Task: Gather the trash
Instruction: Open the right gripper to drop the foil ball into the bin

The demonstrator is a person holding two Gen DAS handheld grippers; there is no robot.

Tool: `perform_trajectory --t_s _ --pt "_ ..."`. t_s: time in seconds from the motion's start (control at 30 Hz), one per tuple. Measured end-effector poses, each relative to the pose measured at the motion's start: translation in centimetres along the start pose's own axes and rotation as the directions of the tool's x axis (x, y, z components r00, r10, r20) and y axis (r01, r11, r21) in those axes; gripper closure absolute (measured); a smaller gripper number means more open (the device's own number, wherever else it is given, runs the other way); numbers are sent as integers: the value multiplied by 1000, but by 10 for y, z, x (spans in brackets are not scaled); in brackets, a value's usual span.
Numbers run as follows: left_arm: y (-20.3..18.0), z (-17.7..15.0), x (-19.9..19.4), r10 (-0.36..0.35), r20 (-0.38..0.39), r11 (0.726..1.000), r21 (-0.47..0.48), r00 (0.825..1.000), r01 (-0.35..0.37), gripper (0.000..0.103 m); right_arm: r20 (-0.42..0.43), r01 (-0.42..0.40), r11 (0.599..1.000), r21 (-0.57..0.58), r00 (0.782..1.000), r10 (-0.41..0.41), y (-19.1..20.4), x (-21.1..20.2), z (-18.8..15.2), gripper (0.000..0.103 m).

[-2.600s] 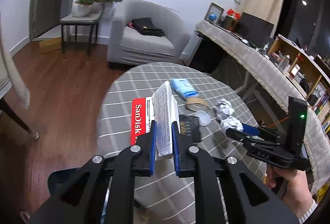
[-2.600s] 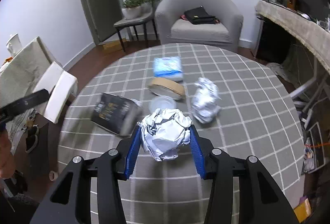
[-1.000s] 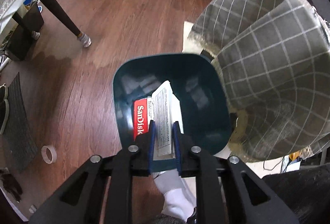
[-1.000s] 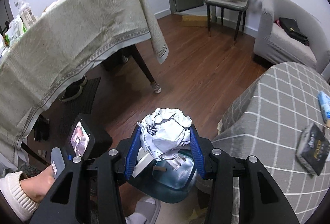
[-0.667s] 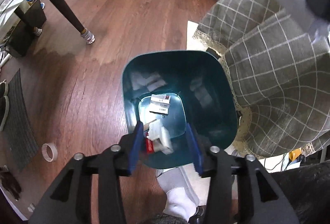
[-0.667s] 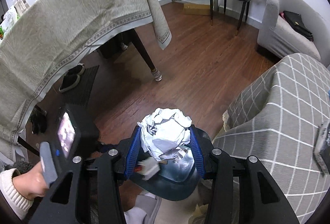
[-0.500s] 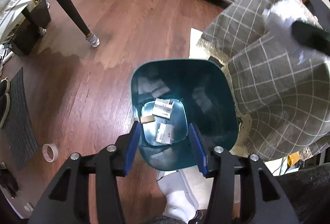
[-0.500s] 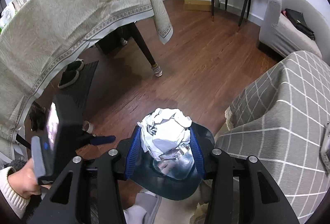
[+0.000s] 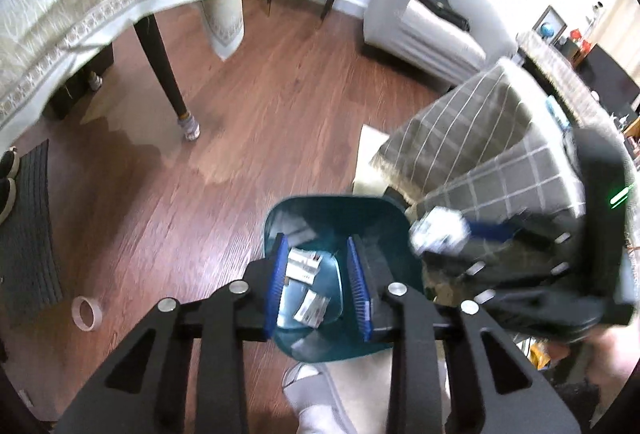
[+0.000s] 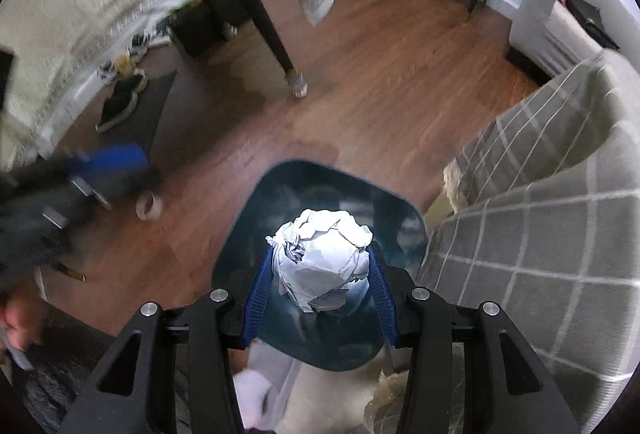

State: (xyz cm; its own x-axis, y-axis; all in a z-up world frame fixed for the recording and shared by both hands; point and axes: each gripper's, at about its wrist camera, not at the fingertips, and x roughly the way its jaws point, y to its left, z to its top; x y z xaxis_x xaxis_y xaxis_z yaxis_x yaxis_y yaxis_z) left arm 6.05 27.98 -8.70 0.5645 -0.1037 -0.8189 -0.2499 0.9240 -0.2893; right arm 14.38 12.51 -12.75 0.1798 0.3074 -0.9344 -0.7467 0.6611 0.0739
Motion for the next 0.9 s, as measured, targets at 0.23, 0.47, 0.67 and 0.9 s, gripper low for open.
perform_trajectory --t_s 0.23,0.47,0.67,0.9 --pt "-15 13 -26 -31 75 999 15 997 30 80 -67 15 1000 -27 998 -16 3 21 -10 54" --pt "-37 24 -50 -74 147 997 47 986 68 80 -131 51 997 -63 990 -59 0 28 -22 43" --pt "-59 33 -75 -121 216 992 64 969 109 80 -106 36 996 -80 993 -44 -1 14 -28 43" --pt "-79 41 -94 -151 271 988 79 951 135 80 -14 -14 994 -108 1000 12 2 -24 -28 47"
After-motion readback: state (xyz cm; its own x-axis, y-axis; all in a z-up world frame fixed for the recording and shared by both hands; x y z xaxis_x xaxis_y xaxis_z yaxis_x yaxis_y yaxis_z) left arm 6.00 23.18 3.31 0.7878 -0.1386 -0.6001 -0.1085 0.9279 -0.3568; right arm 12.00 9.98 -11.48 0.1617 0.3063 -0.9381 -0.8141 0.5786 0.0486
